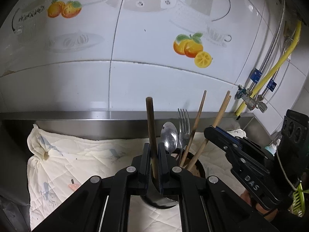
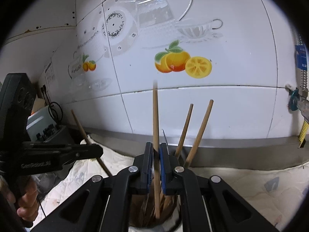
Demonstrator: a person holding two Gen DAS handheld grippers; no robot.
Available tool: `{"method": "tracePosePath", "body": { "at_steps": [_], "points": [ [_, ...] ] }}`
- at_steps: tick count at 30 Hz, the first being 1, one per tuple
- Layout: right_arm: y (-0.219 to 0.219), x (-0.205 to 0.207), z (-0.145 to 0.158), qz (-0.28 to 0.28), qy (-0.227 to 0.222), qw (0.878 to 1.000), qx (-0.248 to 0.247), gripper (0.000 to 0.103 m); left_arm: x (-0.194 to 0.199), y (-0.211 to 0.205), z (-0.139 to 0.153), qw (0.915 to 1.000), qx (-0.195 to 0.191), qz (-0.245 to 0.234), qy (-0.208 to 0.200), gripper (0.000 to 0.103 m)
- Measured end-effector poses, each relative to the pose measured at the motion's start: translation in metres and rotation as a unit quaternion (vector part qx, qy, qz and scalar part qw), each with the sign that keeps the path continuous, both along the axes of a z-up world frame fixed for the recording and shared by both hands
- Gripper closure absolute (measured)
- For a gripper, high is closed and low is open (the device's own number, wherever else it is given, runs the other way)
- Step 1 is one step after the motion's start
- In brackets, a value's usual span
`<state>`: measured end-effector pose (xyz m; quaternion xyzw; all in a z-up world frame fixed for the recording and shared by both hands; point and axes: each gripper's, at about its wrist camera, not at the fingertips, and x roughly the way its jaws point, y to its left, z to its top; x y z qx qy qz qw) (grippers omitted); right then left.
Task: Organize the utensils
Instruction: 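Lower both chopsticks into the black cup and open both tools, then move both open tools back over the loose chopsticks on the cloth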
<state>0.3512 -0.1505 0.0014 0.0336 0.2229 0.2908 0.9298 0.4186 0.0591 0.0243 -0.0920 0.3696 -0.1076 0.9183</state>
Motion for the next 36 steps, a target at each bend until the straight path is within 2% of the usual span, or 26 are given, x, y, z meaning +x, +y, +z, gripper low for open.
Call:
{"method": "tracePosePath", "body": {
  "at_steps": [1,3,5,7,12,13,16,17,20,25,30,36],
  "points": [
    [0.0,-0.001,0.001,0.002,0.005,1.0,-0.003,0.092,0.001,0.0,-0.002,1.0,-0.002,-0.002,0.006,0.095],
    [0.0,-0.005,0.003,0.001,0.008,1.0,-0.011,0.084,0.003,-0.001,-0.006,0.9998,-0.005,-0.003,0.017,0.095],
    [-0.003,-0.012,0.007,-0.001,0.005,1.0,-0.017,0.057,0.002,-0.002,-0.008,0.9997,-0.007,-0.005,0.022,0.095],
    [-0.006,-0.02,0.01,-0.003,-0.003,1.0,-0.022,0.049,0.0,-0.003,-0.01,0.9996,-0.007,-0.005,0.025,0.095],
    [-0.017,-0.035,0.018,-0.007,0.002,0.999,-0.034,0.049,-0.009,-0.007,-0.008,0.9995,-0.009,-0.008,0.029,0.093],
    [-0.019,-0.038,0.019,-0.005,0.006,0.999,-0.034,0.049,-0.011,-0.007,-0.007,0.9996,-0.008,-0.007,0.028,0.088],
    [-0.031,-0.05,0.021,-0.021,0.011,0.999,-0.04,0.045,-0.024,-0.007,-0.004,0.9997,-0.005,-0.001,0.022,0.059],
    [-0.038,-0.054,0.021,-0.026,0.015,0.999,-0.041,0.043,-0.029,-0.007,-0.003,0.9998,-0.006,0.0,0.017,0.058],
    [-0.055,-0.065,0.02,-0.046,0.025,0.998,-0.043,0.041,-0.042,-0.009,-0.001,0.9998,-0.006,-0.006,0.018,0.058],
    [-0.084,-0.078,0.009,-0.07,0.068,0.994,-0.04,0.041,-0.062,-0.023,-0.009,0.9991,-0.006,-0.027,0.032,0.058],
    [-0.112,-0.09,-0.012,-0.096,0.12,0.987,-0.046,0.041,-0.077,-0.051,-0.028,0.9962,-0.004,-0.061,0.062,0.057],
    [-0.134,-0.102,-0.05,-0.105,0.195,0.974,-0.056,0.041,-0.081,-0.085,-0.058,0.9909,-0.001,-0.094,0.096,0.057]
  ]
}}
